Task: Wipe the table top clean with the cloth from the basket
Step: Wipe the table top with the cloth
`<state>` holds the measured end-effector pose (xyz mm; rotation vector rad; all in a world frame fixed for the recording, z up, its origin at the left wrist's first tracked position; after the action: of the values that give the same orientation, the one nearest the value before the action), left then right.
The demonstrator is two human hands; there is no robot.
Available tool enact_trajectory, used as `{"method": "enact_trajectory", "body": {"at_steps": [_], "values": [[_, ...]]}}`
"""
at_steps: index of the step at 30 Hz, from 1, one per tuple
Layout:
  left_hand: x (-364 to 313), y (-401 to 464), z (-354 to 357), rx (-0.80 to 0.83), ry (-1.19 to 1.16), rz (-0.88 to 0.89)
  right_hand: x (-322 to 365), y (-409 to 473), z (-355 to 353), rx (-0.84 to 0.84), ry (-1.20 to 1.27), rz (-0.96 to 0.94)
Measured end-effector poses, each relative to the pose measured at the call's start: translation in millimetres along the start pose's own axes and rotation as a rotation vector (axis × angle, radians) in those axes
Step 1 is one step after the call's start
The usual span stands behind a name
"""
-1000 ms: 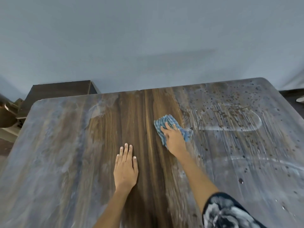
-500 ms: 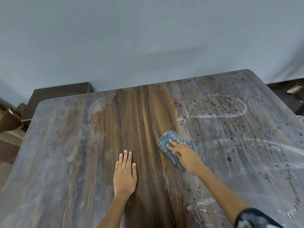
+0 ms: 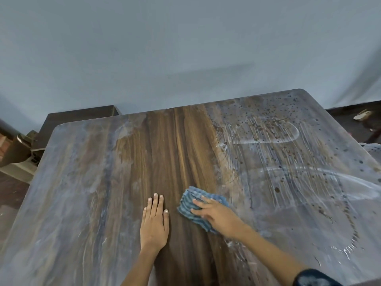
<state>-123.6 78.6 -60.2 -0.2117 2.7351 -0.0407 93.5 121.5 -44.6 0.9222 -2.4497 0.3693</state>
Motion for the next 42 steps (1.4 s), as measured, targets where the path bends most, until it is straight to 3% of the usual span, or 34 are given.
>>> {"method": "enact_trajectory", "body": {"at_steps": [3,8,10,17,21,26,31,34,36,42], "values": [[0,-9,-1,-0.003,-0.008,-0.005,-39,-16,-28,-0.133,0.027,0.13],[0,-24,-1,0.002,-0.011,-0.014,-56,25,-41,-0.141,-0.062,0.406],[-1,-29,-1,0.005,-0.006,-0.019,-38,33,-34,-0.129,-0.099,0.386],[-2,-51,-1,-0.002,-0.027,-0.025,21,-37,30,0.1,-0.125,-0.027],[-4,-63,0,-0.018,-0.027,-0.051,-17,-69,3,0.027,-0.104,0.073],[-8,-72,5,-0.071,-0.021,-0.08,-45,-26,-40,-0.097,-0.022,0.344],[-13,-83,7,-0.089,-0.031,-0.123,11,-13,-5,-0.072,-0.043,0.185],[-13,-90,8,-0.1,-0.02,-0.132,32,-50,35,0.062,-0.037,-0.048],[-14,-96,9,-0.095,-0.024,-0.131,25,-86,46,0.134,-0.023,-0.101],[-14,-117,11,-0.081,-0.028,-0.131,-37,-109,-7,-0.021,-0.007,0.201]]}}
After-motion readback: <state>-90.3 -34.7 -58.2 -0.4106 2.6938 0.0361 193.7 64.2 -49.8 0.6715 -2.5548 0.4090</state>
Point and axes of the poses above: each hand's wrist, its own y-axis towards the middle knuckle, its own z-axis out of the palm, x = y × z, the point moved 2 cm from there along y, towards the middle knuckle, and after that the axes turned 1 degree about -x, right-handed, at the moved point
